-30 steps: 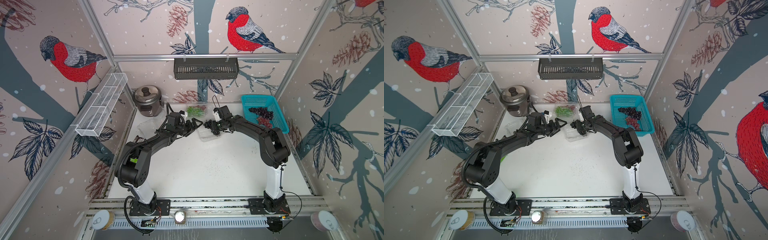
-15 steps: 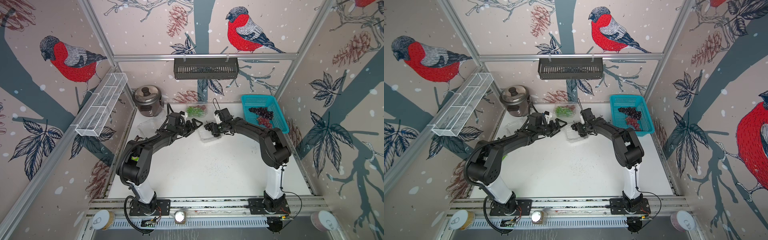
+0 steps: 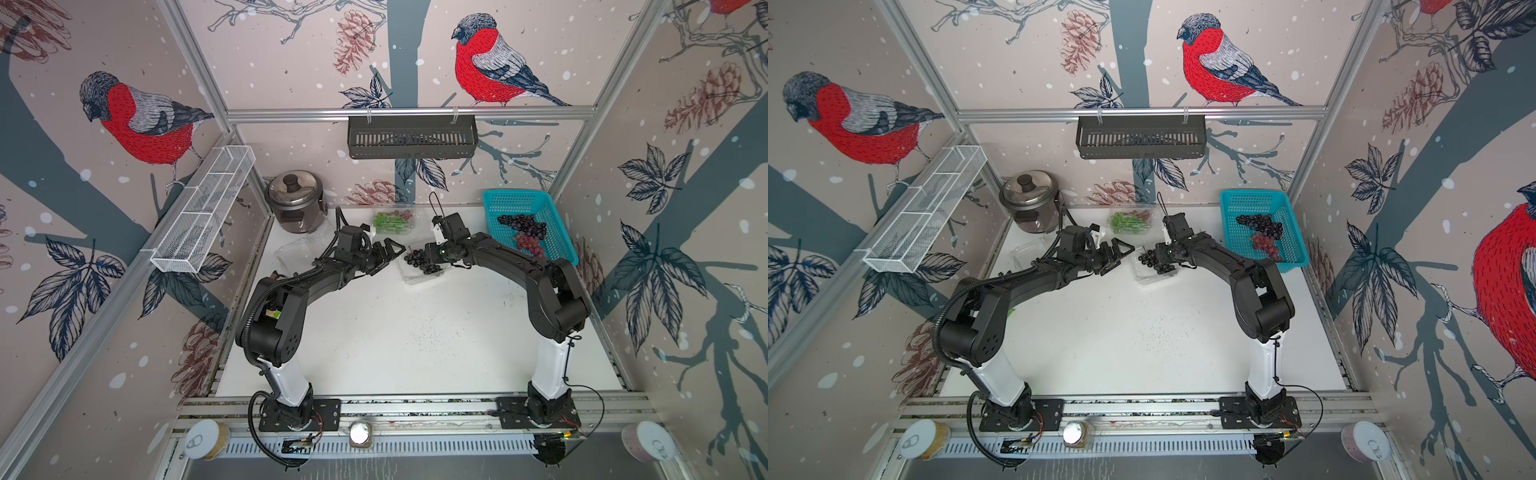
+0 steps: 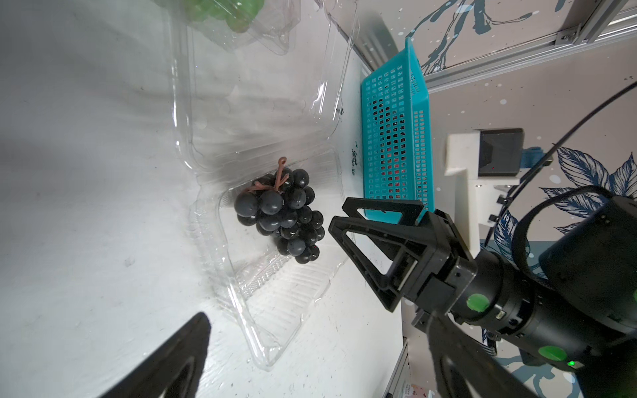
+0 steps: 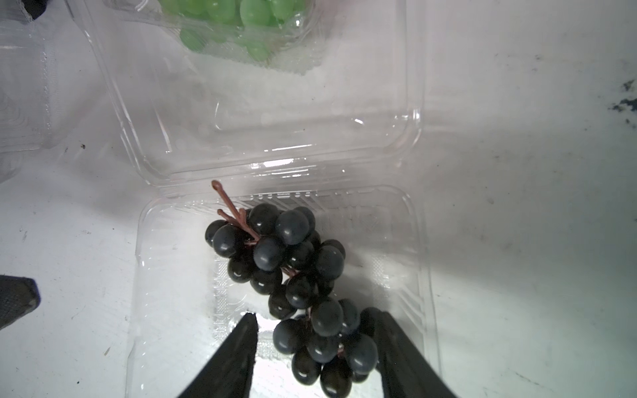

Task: Pack grapes into containers
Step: Place the grape into the packing box.

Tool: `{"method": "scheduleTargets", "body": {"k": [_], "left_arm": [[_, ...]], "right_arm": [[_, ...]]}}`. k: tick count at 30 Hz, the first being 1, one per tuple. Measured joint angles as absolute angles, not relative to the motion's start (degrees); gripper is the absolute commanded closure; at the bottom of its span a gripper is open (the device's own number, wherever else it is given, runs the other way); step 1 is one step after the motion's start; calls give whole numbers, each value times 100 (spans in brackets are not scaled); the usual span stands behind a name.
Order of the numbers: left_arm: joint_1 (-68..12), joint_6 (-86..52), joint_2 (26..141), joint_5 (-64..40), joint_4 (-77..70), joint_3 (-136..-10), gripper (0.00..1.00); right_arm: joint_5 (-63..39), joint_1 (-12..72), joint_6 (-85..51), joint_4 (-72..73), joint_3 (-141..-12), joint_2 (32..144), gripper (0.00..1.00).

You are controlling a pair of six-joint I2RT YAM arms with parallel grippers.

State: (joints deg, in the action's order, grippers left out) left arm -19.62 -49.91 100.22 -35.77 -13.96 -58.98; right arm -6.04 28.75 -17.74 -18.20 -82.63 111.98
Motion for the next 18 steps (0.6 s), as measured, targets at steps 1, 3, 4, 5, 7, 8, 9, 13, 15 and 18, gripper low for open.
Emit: {"method": "scheduleTargets", "body": {"k": [1, 3, 4, 5, 7, 8, 9, 13, 15, 18], "left_arm": [[-1962, -4989, 10029, -3577, -1393, -5905, 3], [-1959, -4954, 10060, -3575, -1387, -5924, 3], [-1959, -4954, 10075, -3575, -1387, -5931, 3], [-1959, -4954, 10090, -3575, -1382, -5933, 3], [-1959, -4954, 10108, -3575, -1382, -5935, 3], [-1959, -4954, 10116, -3575, -1385, -5937, 3], [-1959, -4954, 10127, -3575, -1385, -5937, 3], [-1959, -4958, 10167, -3575, -1387, -5937, 3], [-1959, -4960, 10182, -3575, -1385, -5940, 3], [-1959, -4963, 10186, -3573, -1378, -5961, 3]], "right_arm": [[-604, 2869, -1774, -1820, -8263, 11179, 41], [-604, 2864, -1774, -1820, -8263, 11133, 38], [-607, 2864, -1774, -1820, -8263, 11115, 37], [-607, 2862, -1774, -1820, -8263, 11100, 35], [-611, 2853, -1776, -1817, -8263, 11087, 31], [-615, 2853, -1778, -1820, -8263, 11087, 29], [-624, 2853, -1778, -1817, -8263, 11087, 27], [-722, 2853, -1782, -1793, -8224, 11091, 18], [-777, 2853, -1791, -1756, -8158, 11093, 8], [-851, 2853, -1804, -1754, -8038, 11091, 0]]}}
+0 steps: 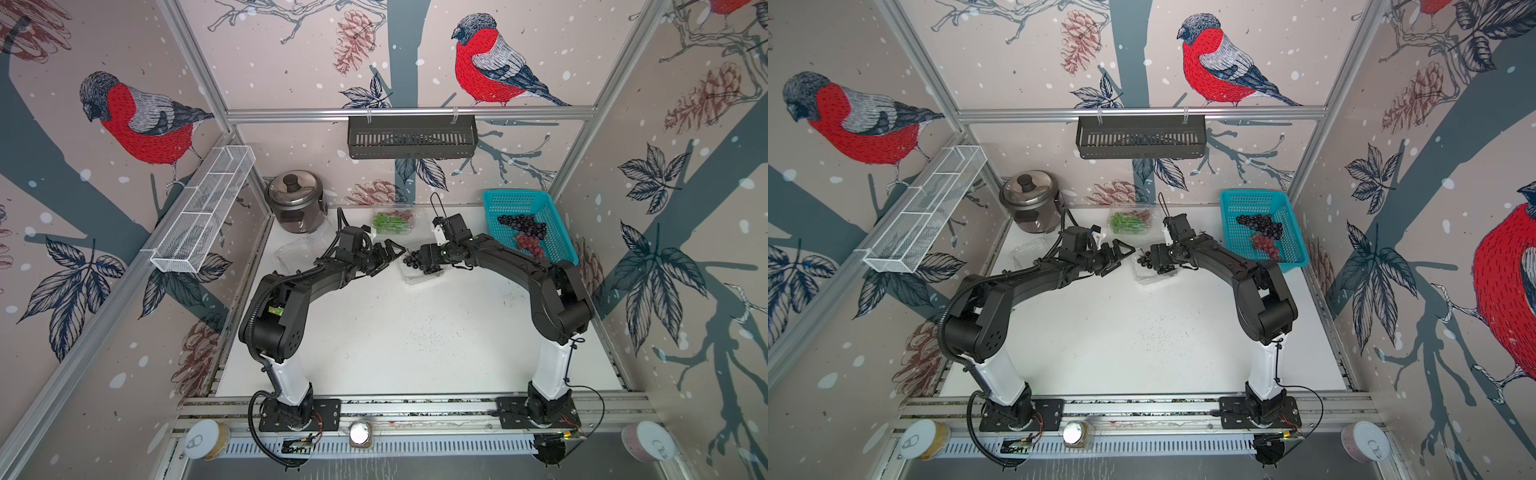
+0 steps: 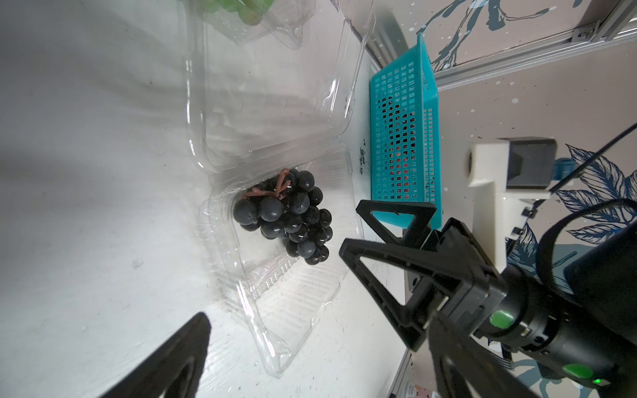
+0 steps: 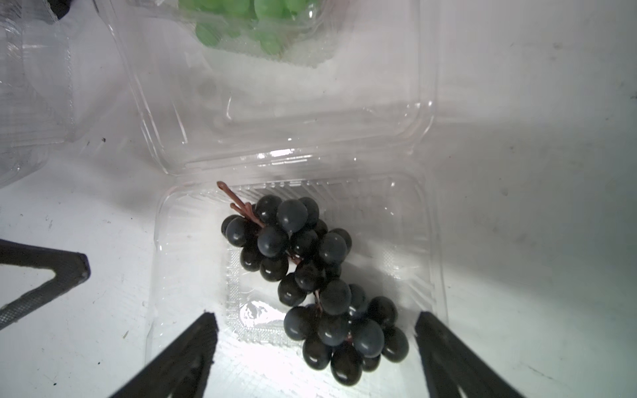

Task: Pack grapes into containers
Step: Place the grape into the packing box.

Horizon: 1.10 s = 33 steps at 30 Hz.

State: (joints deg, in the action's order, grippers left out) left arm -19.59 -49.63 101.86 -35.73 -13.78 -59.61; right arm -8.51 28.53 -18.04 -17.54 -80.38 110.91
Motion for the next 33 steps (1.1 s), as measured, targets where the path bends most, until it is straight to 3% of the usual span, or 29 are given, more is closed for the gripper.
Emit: {"method": "scheduleTargets", "body": {"k": [10, 19, 23, 33], "left_arm": [[-2156, -4860, 10162, -3328, -1122, -6563, 3], [-3148, -4320, 10573, -2923, -670, -8090, 3], [-3564, -4303, 11024, -2853, -663, -8635, 3], [-4228, -4510, 12033, -3155, -779, -9714, 3]], "right_arm": [[-934, 2305, -1953, -1623, -7649, 10084, 0], [-1149, 344, -2423, -1472, -7284, 9072, 0], [-897, -303, -2443, -1712, -7511, 9327, 0], [976, -622, -1828, -2596, -9030, 11093, 0]]}}
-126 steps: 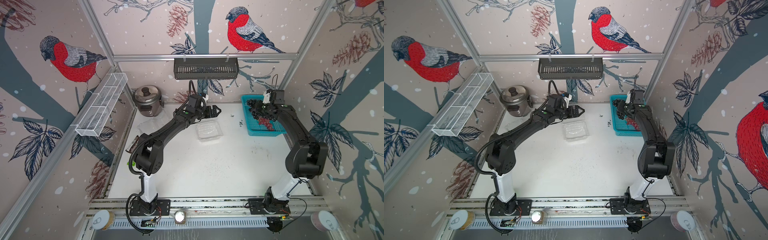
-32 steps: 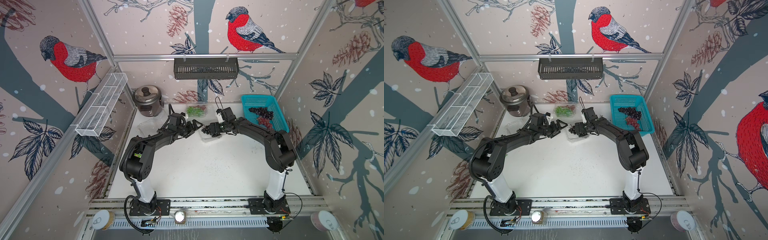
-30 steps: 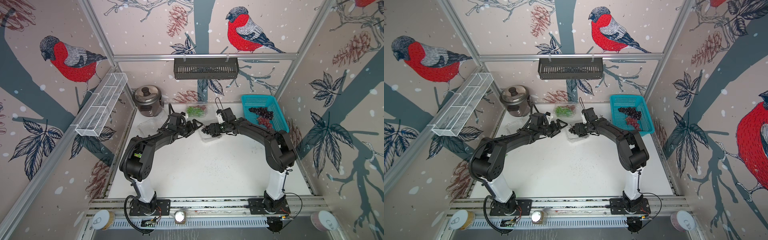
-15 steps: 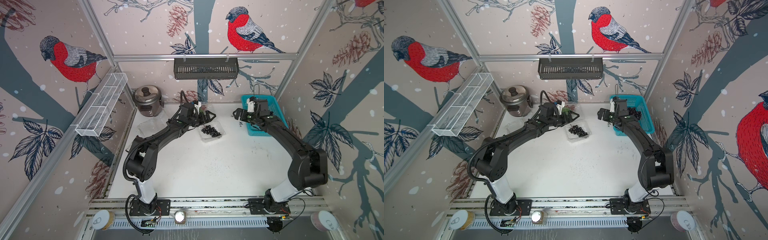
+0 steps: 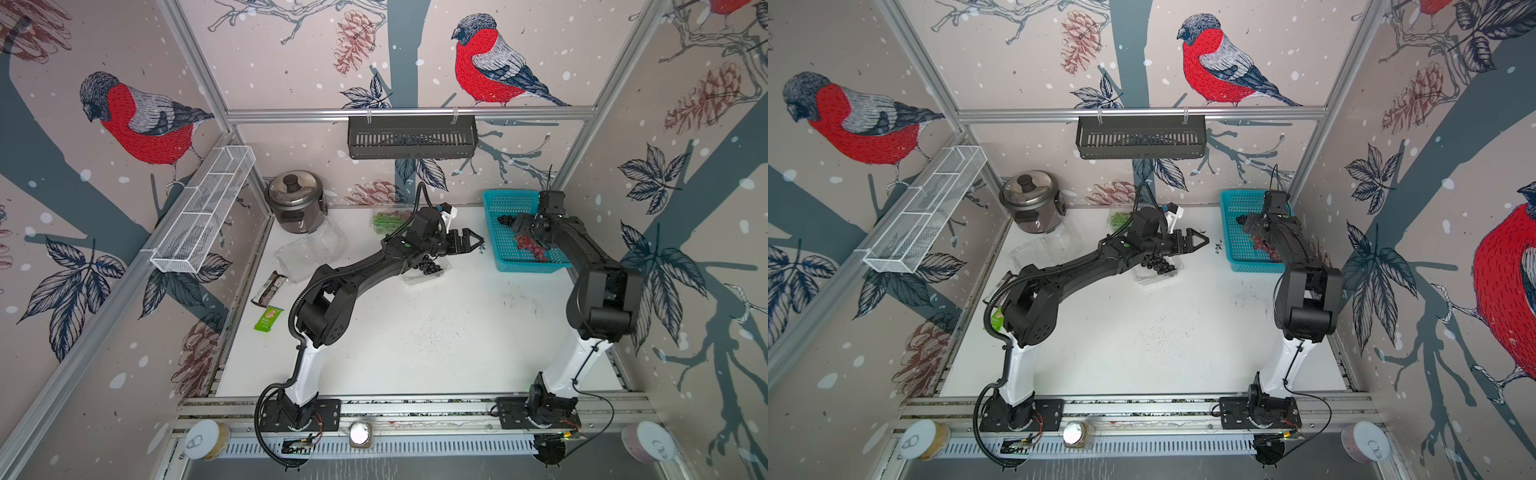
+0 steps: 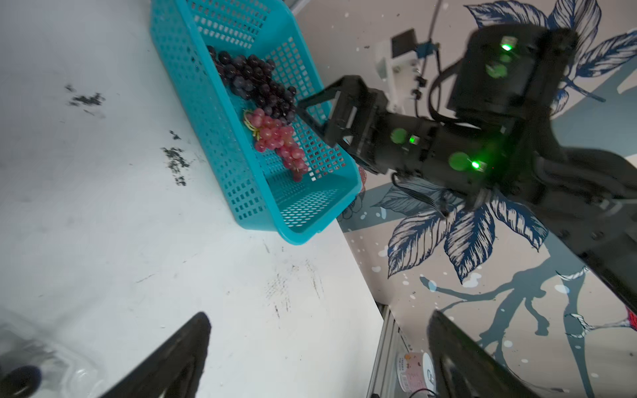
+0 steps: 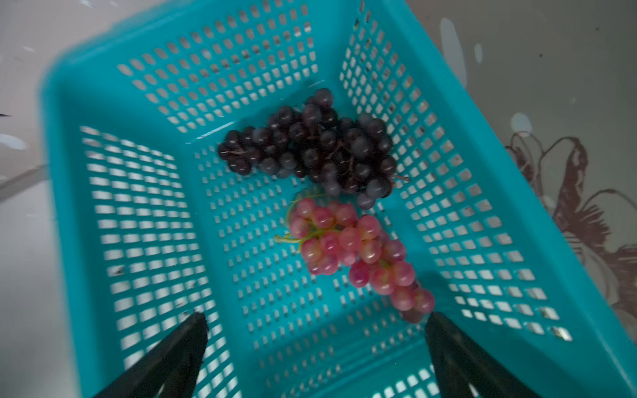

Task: Pack grapes into containers
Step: Place the grape into the packing box, then pick up the grape from the basket.

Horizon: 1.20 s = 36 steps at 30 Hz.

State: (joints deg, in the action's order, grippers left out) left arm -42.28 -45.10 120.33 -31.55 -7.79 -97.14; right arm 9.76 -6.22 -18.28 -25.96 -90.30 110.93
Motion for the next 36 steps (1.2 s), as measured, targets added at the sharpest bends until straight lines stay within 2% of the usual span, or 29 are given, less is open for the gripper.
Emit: {"method": "scheduleTargets", "body": {"k": [8, 14, 21, 25, 30, 36], "left_arm": [[-4156, -4622, 12254, -3260, -847, -9690, 3], [-4086, -4711, 12403, -3295, -862, -9673, 3], [-4029, -4777, 12486, -3328, -873, -9695, 3], [-4025, -4803, 12486, -3334, -875, -9664, 3], [-4029, -4803, 12486, -3350, -878, -9633, 3], [-4034, -4814, 12484, -3352, -888, -9570, 3]], "right_arm": [[1798, -687, -1326, -3369, -10488, 12648, 0], [1699, -620, -1203, -3614, -10643, 12964, 0], [1535, -325, -1179, -3548, -10324, 12978, 1], [1083, -244, -1223, -3557, -10125, 12722, 0], [309, -340, -1354, -3441, -9839, 12184, 0], [45, -609, -1459, -3164, -9590, 11837, 0]]}}
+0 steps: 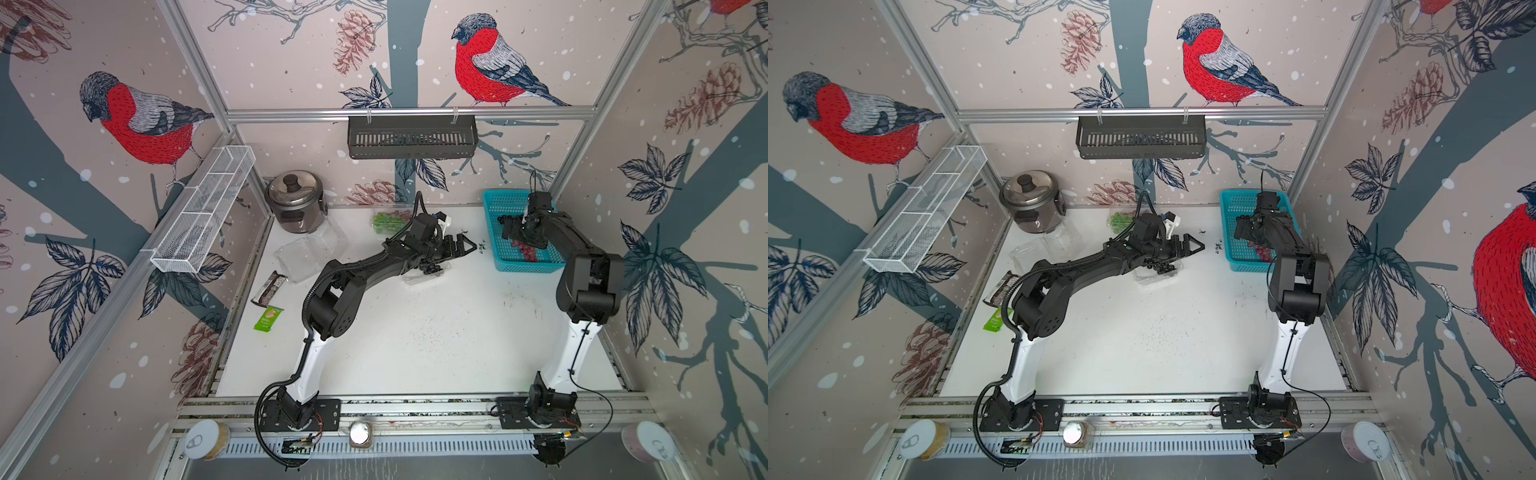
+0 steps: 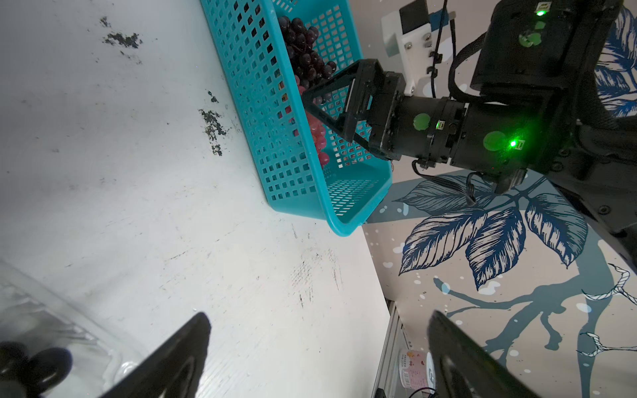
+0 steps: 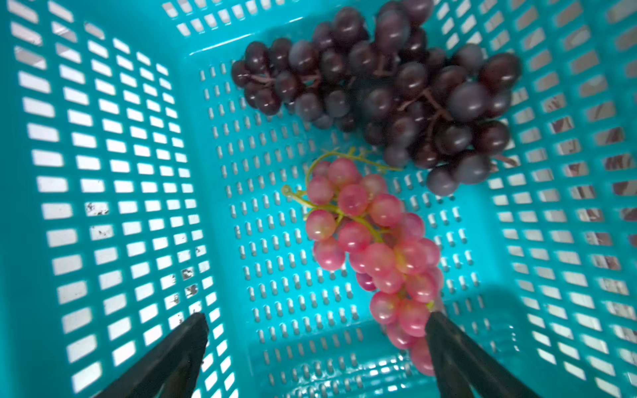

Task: Pack grapes into containers
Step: Pick up the grape from the basket.

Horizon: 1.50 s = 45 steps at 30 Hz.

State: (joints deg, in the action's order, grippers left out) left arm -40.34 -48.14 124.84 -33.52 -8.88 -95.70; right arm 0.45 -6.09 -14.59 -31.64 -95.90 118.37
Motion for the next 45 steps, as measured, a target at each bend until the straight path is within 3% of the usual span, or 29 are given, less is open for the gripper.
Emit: {"method": "scheduleTargets", "body": {"k": [16, 20, 23, 25, 28, 33, 38, 45], "left_arm": [[-4040, -4912, 12523, -3452, -1044, -9564, 3], [-4040, -4928, 12567, -3454, -1039, -9568, 3], [-4040, -4932, 12580, -3454, -1039, -9570, 3], [-4040, -4936, 12580, -3454, -1044, -9570, 3], [-4040, -4941, 12580, -3454, -1039, -9570, 3], [-4040, -4947, 12580, -3457, -1041, -9570, 3], [-4040, -4947, 12578, -3457, -1041, -9570, 3], [-4040, -4947, 12567, -3457, -1046, -9557, 3]], "right_arm": [[252, -827, -1428, -3103, -10060, 12846, 1], [263, -784, -1334, -3059, -10031, 12943, 10], [178, -792, -1321, -2947, -9961, 12927, 22], [84, -801, -1328, -2888, -9931, 12897, 35], [-226, -794, -1389, -2825, -9817, 12796, 41], [-620, -757, -1535, -2816, -9668, 12602, 61], [-727, -760, -1649, -2753, -9568, 12466, 70], [-851, -768, -1778, -2679, -9437, 12219, 73]]}}
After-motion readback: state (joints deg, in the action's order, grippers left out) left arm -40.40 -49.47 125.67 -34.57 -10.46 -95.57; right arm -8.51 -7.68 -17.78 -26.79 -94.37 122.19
